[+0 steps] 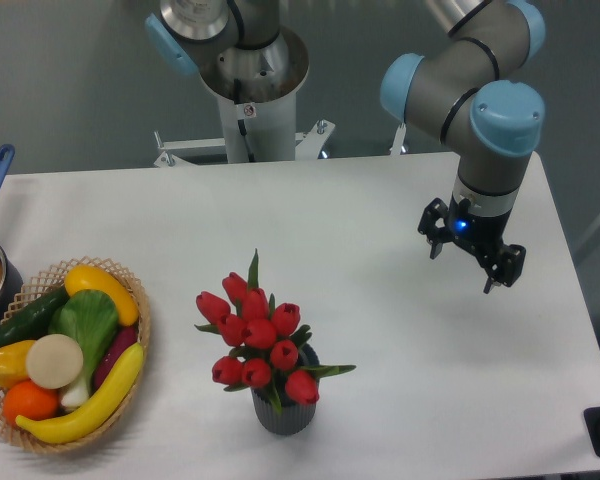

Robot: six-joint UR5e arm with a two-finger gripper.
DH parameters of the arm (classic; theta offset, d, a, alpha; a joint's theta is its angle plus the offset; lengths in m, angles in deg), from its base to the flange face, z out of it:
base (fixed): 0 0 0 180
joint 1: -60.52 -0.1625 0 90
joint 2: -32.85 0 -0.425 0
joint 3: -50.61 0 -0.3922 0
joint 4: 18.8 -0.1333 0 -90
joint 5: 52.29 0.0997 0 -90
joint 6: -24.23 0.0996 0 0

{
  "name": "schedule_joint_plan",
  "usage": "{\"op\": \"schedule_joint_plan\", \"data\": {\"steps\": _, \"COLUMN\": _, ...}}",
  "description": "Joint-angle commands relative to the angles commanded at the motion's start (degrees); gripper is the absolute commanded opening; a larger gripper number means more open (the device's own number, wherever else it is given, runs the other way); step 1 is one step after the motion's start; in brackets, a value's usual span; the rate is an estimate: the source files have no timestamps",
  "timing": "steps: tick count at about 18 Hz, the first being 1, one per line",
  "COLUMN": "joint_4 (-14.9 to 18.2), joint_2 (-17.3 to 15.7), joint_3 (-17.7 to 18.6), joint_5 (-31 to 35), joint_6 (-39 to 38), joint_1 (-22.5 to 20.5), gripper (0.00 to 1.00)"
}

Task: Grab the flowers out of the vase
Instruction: 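Move the open gripper toward the red tulip bouquet in the vase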

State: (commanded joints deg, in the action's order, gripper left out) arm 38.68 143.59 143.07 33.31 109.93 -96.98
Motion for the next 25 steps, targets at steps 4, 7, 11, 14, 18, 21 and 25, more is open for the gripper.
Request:
{"op": "schedule_joint_plan", "data": {"steps": 4, "joint_4": -0.09, "joint_2": 0.0, "joint_3": 0.09, "joint_5": 0.0, "joint_6": -1.22, "joint_1": 1.49, "gripper": 1.0}}
{"op": "schedule_joint_plan", "data": {"steps": 7, "joint_4": -0.18, "joint_2": 0.0, "joint_3": 0.26, "joint_5": -0.17, "joint_6": -2.72, "joint_1": 2.19, "gripper": 1.0}}
{"op": "schedule_joint_plan", "data": {"steps": 11, "joint_4": -0.18, "joint_2": -0.09, "joint_3": 0.26, "joint_5": -0.53, "joint_6": -3.77, "joint_1": 3.42, "gripper": 1.0}}
{"op": "schedule_joint_plan", "data": {"steps": 14, "joint_4": -0.35, "joint_2": 0.0, "joint_3": 0.35, "joint_5": -0.53, "joint_6": -6.23, "joint_1": 4.65, "gripper": 1.0}}
{"op": "schedule_joint_plan", "data": {"steps": 18, "joint_4": -5.85, "joint_2": -0.35, "joint_3": 4.03, "joint_5": -3.23, "joint_6": -8.78, "joint_1": 5.1, "gripper": 1.0}}
{"op": "schedule_joint_plan", "data": {"steps": 21, "joint_4": -9.49, "joint_2": -0.96, "joint_3": 6.59, "joint_5": -8.86, "joint_6": -12.73, "joint_1": 5.01, "gripper": 1.0}}
{"op": "schedule_joint_plan", "data": {"steps": 25, "joint_4": -12.55, "joint_2": -1.85, "joint_3": 8.95, "joint_5": -14.13, "joint_6": -12.75, "joint_1": 5.01, "gripper": 1.0}}
